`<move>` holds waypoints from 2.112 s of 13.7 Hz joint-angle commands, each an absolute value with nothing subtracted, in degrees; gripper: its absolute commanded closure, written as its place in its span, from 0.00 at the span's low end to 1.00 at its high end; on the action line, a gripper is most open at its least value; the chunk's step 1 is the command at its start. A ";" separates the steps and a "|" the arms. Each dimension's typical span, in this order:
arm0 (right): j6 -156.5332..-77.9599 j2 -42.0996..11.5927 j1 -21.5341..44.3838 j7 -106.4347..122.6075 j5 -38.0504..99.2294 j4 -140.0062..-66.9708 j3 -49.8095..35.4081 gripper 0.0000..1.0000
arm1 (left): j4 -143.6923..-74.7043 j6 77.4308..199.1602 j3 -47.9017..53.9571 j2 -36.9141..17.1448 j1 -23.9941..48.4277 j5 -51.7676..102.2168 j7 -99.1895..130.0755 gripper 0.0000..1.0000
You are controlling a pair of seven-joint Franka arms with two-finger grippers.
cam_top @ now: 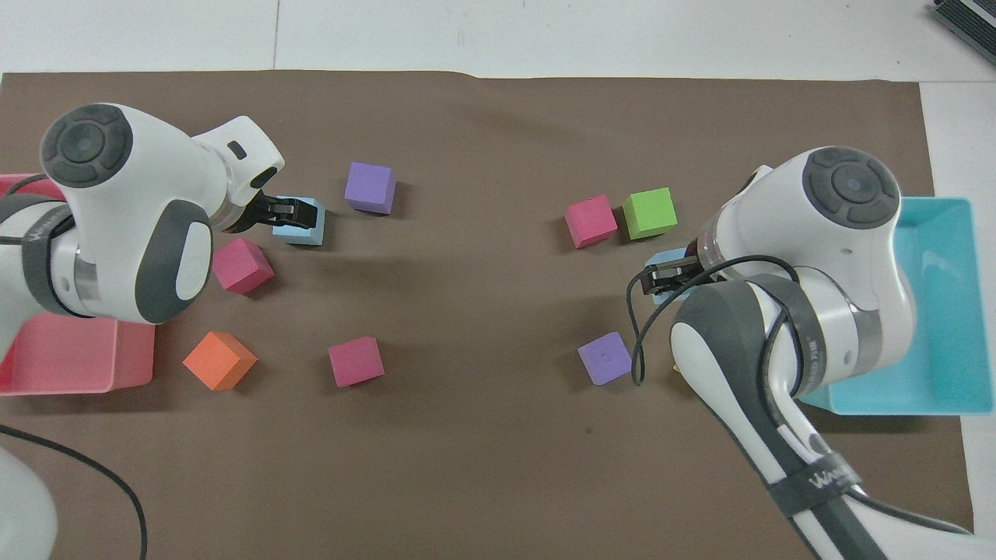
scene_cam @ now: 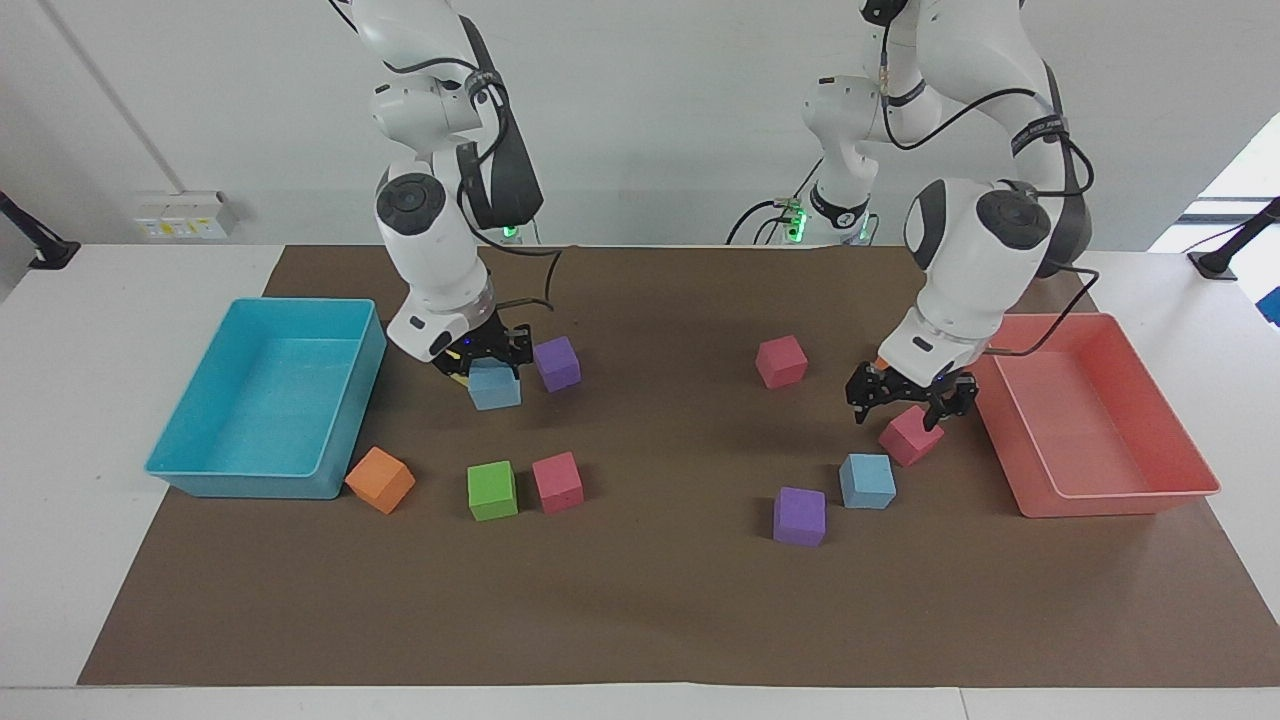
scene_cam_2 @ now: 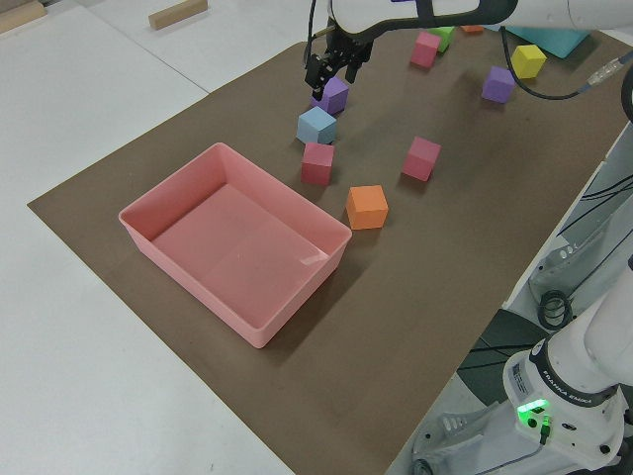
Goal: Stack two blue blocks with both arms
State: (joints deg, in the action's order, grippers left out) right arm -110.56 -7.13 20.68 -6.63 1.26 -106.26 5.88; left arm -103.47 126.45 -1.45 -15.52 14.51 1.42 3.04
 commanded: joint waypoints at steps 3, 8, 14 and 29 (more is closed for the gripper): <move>-108.90 -9.49 23.73 -14.58 2.00 -101.53 4.66 1.00 | -106.17 134.29 -2.20 -18.28 15.73 1.76 4.13 0.00; -108.10 -21.07 29.52 -26.08 3.08 -89.41 4.31 1.00 | -106.17 136.31 -2.28 -20.39 15.82 1.76 4.04 0.00; -111.69 -32.16 33.92 -35.85 3.16 -80.42 1.68 1.00 | -106.17 137.64 -2.29 -21.44 15.73 1.76 3.96 0.00; -122.44 -32.78 36.39 -31.13 2.99 -90.00 1.49 1.00 | -106.26 139.39 -2.29 -23.29 15.20 1.76 3.96 0.00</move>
State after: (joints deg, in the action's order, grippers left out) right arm -122.05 -34.16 36.40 -34.17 2.30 -88.26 1.56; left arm -105.39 137.47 -1.92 -22.69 14.70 1.42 3.44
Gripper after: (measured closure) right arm 0.383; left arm 0.000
